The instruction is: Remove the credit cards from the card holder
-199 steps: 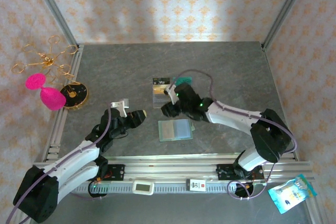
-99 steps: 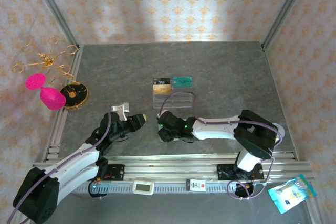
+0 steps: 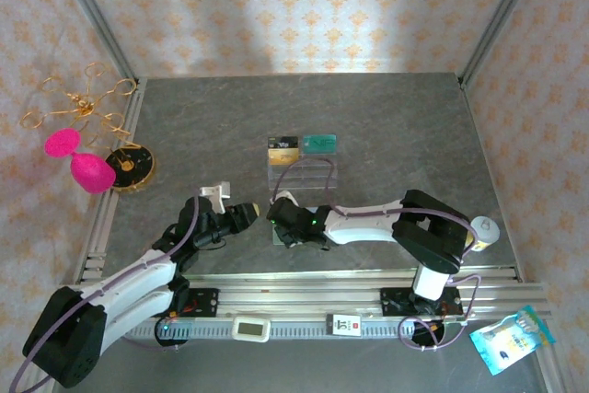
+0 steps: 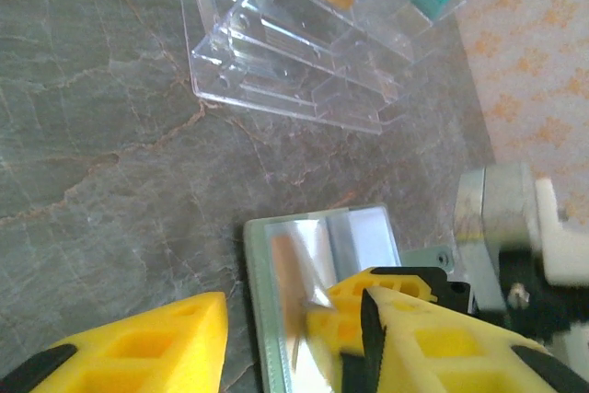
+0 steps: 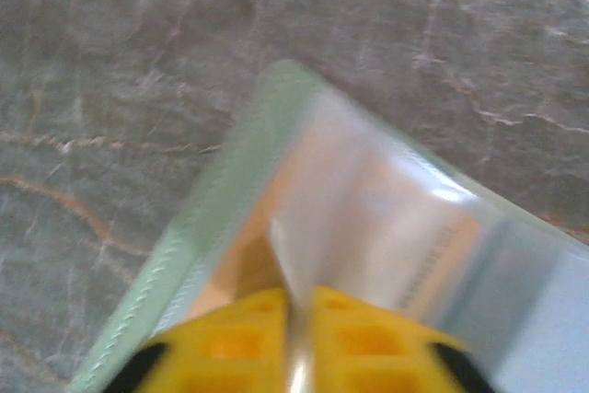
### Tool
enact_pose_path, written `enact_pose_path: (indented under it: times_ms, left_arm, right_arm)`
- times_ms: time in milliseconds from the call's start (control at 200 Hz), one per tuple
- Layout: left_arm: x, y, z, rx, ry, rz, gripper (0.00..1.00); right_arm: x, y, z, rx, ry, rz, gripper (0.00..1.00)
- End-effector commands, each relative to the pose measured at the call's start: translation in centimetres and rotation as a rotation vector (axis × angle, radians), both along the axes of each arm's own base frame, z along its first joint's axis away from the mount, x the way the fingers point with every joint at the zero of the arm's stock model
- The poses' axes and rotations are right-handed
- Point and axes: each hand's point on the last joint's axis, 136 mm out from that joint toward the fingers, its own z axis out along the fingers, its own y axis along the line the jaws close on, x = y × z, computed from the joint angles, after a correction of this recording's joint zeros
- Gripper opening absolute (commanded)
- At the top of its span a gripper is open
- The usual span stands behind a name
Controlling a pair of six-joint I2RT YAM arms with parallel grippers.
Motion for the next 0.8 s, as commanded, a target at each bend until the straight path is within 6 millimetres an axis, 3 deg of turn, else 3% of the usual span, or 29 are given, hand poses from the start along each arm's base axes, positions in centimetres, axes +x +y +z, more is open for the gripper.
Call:
enact_pose_path:
  times_ms: [0,85,225,330,430,521,606,796]
  left_arm:
    - [0.1,-1.3,1.0,-0.015,-0.045,-0.05,0.39]
    - [-0.2,-2.4,1.1,-0.014,-0.04,-0.087,0.33]
    - [-0.6,-4.3,0.8,-0.008,-0.027,-0.145,0.15]
    - [-0.6,-4.9,0.1,-0.004,-0.006,-0.156,0.02]
    - [-0.4,-5.5,-0.4,0.008,0.011,-0.17,0.0]
    - [-0.3,-6.6,-0.9,0.034,0.025,-0.208,0.0]
    - [-0.2,-7.7,-1.7,0.049,0.05,-0.246,0.0]
    - [-0.8,-11.2,-2.8,0.068,0.088,-0.356,0.0]
  right_arm:
    - [-0.8,-0.7,-1.7,-0.014,0.041,-0.031,0.0]
    - [-0.4,0.7,0.5,0.108,0.018,-0.05,0.0]
    - [0.1,2.0,3.8,0.287,-0.008,-0.091,0.0]
    - [0.0,1.9,4.5,0.34,-0.007,-0.111,0.0]
    - [-0.4,1.7,4.7,0.379,0.004,-0.123,0.0]
    - [-0.6,1.4,5.2,0.419,0.005,-0.135,0.15]
    - [-0.2,0.0,6.3,0.444,-0.039,-0.189,0.32]
    - [0.6,-4.2,9.6,0.477,-0.159,-0.305,0.35]
